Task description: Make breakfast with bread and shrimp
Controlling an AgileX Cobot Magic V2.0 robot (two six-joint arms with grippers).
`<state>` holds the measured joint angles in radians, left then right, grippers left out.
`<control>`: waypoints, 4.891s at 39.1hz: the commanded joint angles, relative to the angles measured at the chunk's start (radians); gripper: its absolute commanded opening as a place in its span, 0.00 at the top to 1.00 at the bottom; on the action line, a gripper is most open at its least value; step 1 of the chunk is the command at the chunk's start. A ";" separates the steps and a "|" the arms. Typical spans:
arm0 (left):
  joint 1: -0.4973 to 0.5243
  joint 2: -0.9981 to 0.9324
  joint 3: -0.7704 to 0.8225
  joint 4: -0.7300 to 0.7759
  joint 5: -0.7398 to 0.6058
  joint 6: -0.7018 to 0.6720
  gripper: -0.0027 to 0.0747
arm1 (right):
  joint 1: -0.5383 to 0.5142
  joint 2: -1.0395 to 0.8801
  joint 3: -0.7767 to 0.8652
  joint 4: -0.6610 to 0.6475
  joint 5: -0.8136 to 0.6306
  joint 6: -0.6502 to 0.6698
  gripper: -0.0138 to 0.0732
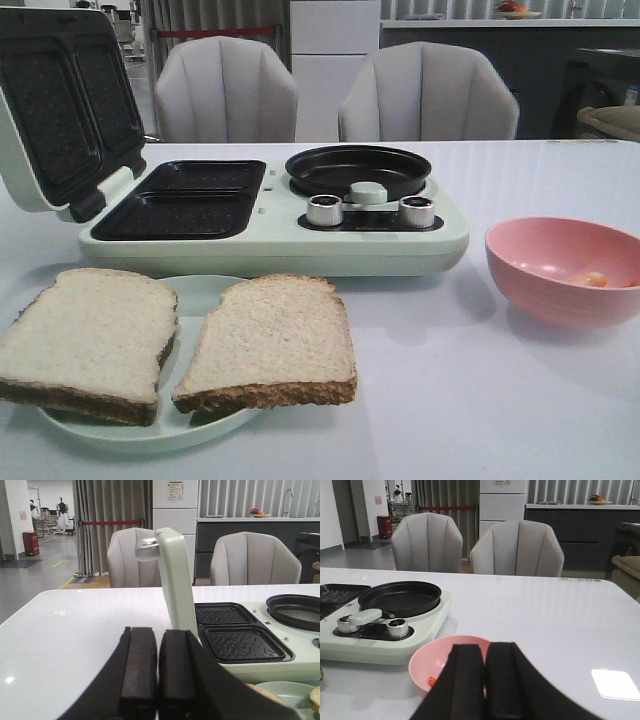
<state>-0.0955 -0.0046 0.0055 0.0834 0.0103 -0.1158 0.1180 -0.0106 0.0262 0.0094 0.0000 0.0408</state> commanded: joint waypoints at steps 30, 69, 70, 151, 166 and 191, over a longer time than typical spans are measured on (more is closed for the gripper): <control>0.002 -0.015 0.022 -0.001 -0.098 -0.006 0.82 | -0.006 -0.020 -0.016 -0.016 -0.089 -0.006 0.65; 0.002 0.228 -0.398 -0.049 0.221 0.015 0.82 | -0.006 -0.020 -0.016 -0.016 -0.089 -0.006 0.65; 0.002 0.232 -0.398 -0.054 0.218 0.015 0.82 | -0.006 -0.020 -0.016 -0.016 -0.089 -0.006 0.65; -0.740 1.135 -0.420 0.965 0.485 0.050 0.21 | -0.006 -0.020 -0.016 -0.016 -0.089 -0.006 0.66; -0.740 1.379 -0.543 1.019 0.482 0.050 0.21 | -0.006 -0.020 -0.016 -0.016 -0.089 -0.006 0.66; -0.719 1.543 -0.601 1.057 0.554 0.048 0.60 | -0.006 -0.020 -0.016 -0.016 -0.089 -0.006 0.66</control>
<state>-0.8234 1.5507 -0.5713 1.1165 0.5511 -0.0558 0.1180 -0.0106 0.0262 0.0094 0.0000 0.0408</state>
